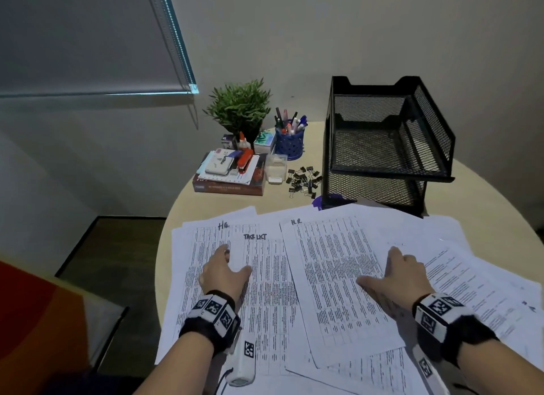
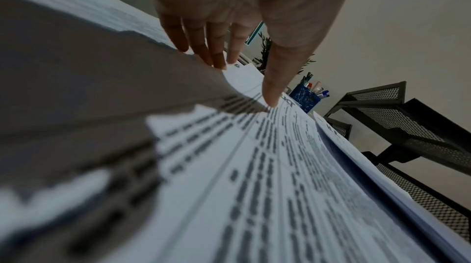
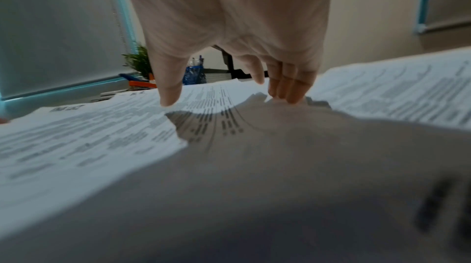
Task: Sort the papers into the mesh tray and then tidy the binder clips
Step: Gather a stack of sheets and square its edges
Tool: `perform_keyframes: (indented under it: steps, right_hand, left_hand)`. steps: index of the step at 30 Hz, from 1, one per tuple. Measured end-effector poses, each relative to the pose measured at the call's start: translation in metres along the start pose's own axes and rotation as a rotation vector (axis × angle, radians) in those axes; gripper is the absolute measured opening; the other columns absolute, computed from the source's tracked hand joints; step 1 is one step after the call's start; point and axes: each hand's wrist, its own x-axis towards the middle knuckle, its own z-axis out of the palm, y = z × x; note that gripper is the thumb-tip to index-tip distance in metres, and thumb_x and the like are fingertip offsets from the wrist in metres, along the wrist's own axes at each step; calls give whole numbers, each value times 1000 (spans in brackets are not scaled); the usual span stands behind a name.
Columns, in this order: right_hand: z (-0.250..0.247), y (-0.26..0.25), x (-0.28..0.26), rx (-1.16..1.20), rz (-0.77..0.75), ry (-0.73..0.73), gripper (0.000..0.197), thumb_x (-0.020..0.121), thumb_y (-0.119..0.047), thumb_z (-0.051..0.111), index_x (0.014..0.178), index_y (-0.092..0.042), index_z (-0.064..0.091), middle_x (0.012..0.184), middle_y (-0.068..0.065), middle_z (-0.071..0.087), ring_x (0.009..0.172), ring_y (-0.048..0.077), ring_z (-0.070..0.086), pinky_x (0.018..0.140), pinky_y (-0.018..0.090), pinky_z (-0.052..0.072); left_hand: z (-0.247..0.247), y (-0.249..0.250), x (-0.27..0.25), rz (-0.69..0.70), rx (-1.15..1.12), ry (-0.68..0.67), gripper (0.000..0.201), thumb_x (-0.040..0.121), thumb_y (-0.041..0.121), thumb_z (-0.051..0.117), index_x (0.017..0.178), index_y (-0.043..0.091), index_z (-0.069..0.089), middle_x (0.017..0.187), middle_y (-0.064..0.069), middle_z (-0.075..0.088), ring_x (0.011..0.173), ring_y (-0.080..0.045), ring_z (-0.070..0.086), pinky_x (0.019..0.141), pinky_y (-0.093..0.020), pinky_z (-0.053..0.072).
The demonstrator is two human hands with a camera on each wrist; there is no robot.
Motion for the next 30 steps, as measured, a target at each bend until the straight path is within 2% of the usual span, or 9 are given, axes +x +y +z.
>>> perform_keyframes:
  steps: [2, 4, 7, 9, 13, 17, 21, 25, 30]
  right_hand:
    - [0, 0, 3, 19, -10, 50, 101, 62, -75, 63, 130, -5, 38, 126, 15, 50, 115, 33, 45, 93, 41, 43]
    - [0, -2, 8, 40, -15, 74, 101, 58, -76, 65, 125, -5, 41, 122, 14, 53, 111, 33, 48, 89, 42, 46]
    - [-4, -9, 14, 37, 18, 62, 108, 51, -80, 66, 127, -10, 38, 122, 11, 53, 112, 32, 50, 89, 44, 47]
    - [-6, -14, 17, 23, 43, 36, 110, 49, -78, 69, 131, -13, 34, 125, 10, 51, 116, 32, 48, 92, 46, 45]
    - [-4, -20, 21, -10, 81, -9, 108, 52, -71, 73, 134, -13, 31, 128, 13, 49, 120, 33, 44, 99, 49, 40]
    - [-6, -26, 26, -7, 95, -43, 117, 56, -60, 79, 142, -8, 21, 136, 18, 40, 126, 34, 39, 101, 44, 40]
    - [-8, -30, 30, 38, 119, -98, 123, 56, -54, 83, 145, -5, 14, 138, 21, 38, 127, 35, 41, 100, 45, 41]
    - [-9, -24, 31, 29, 138, -115, 115, 51, -64, 81, 137, -7, 31, 133, 16, 45, 123, 34, 44, 98, 42, 43]
    - [-6, -19, 29, 77, 82, -101, 93, 53, -64, 79, 126, -15, 48, 123, 9, 52, 116, 27, 48, 93, 36, 42]
  left_hand:
    - [1, 1, 1, -17, 63, -61, 77, 72, 43, 73, 137, 16, 42, 134, -4, 52, 124, -24, 49, 106, -42, 38]
    - [0, 2, 1, -21, 90, -78, 61, 74, 41, 72, 127, 17, 53, 128, -3, 57, 118, -24, 53, 103, -41, 41]
    - [-5, 10, -3, 26, 18, -47, 12, 76, 28, 71, 76, 24, 59, 91, -4, 70, 79, -21, 61, 84, -39, 52]
    - [-6, 11, -5, 55, -43, -13, 16, 75, 23, 68, 64, 19, 56, 76, -5, 68, 65, -21, 60, 71, -39, 55]
    - [-5, 14, -14, 57, -240, -17, 14, 80, 16, 59, 67, 14, 55, 67, -2, 57, 56, -21, 54, 51, -29, 45]
    - [-10, 9, -14, 44, -229, -54, 11, 89, 15, 54, 80, 9, 57, 70, -3, 56, 61, -18, 49, 52, -21, 35]
    - [-13, 1, -9, -5, -227, -58, 14, 88, 18, 59, 79, 9, 54, 70, -1, 50, 71, -21, 48, 58, -21, 35]
    - [-13, -1, -14, -4, -139, -142, 17, 85, 21, 63, 90, 8, 55, 88, -4, 56, 83, -24, 52, 73, -27, 39]
    - [-17, 6, -19, 5, -214, -141, 13, 84, 15, 63, 77, 5, 59, 72, -4, 60, 67, -19, 54, 55, -21, 38]
